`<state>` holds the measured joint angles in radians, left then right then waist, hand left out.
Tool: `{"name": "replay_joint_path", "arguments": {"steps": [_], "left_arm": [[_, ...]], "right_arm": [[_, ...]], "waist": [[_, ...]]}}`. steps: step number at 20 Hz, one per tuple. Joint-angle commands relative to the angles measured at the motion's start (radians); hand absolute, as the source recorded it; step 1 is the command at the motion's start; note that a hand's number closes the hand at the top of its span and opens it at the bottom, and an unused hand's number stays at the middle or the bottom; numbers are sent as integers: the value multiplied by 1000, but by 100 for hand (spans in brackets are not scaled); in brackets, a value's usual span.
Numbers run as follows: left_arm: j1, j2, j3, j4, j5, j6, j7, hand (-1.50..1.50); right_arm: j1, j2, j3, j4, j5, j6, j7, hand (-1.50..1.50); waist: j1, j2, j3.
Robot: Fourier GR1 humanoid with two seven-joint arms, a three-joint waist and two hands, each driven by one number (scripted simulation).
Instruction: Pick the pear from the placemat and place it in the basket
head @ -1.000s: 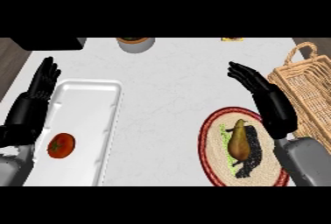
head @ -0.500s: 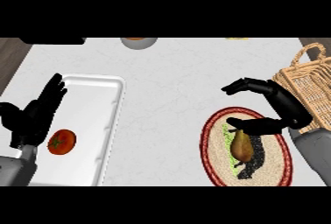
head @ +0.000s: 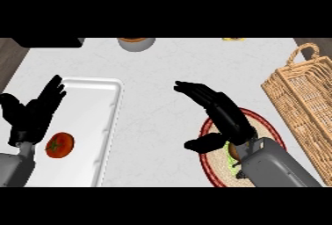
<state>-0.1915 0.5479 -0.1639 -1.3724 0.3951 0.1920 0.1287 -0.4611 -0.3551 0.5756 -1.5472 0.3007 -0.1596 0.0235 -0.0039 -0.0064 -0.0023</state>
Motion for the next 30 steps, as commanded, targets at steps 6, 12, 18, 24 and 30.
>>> {"name": "replay_joint_path", "arguments": {"steps": [6,12,18,24,30], "left_arm": [[6,-7,10,17,6,-12,4,0],[-22,-14,20,15,-11,8,33,0],[-15,-33,16,-7,-29,3,24,0],[0,-20,51,-24,-21,-12,63,0],[-1,-61,66,38,-64,-51,0,0]], "right_arm": [[-260,-216,13,-22,238,276,576,-150],[-420,-224,-85,-126,63,621,885,-150],[-418,-248,-200,-156,-238,864,1011,-150],[-211,-380,-343,-351,-426,853,989,-150],[-37,-382,-475,-477,-362,771,866,-150]], "waist": [[-16,-14,-6],[-8,-3,0],[-5,-1,1],[-24,-3,3],[-9,5,2]]}}
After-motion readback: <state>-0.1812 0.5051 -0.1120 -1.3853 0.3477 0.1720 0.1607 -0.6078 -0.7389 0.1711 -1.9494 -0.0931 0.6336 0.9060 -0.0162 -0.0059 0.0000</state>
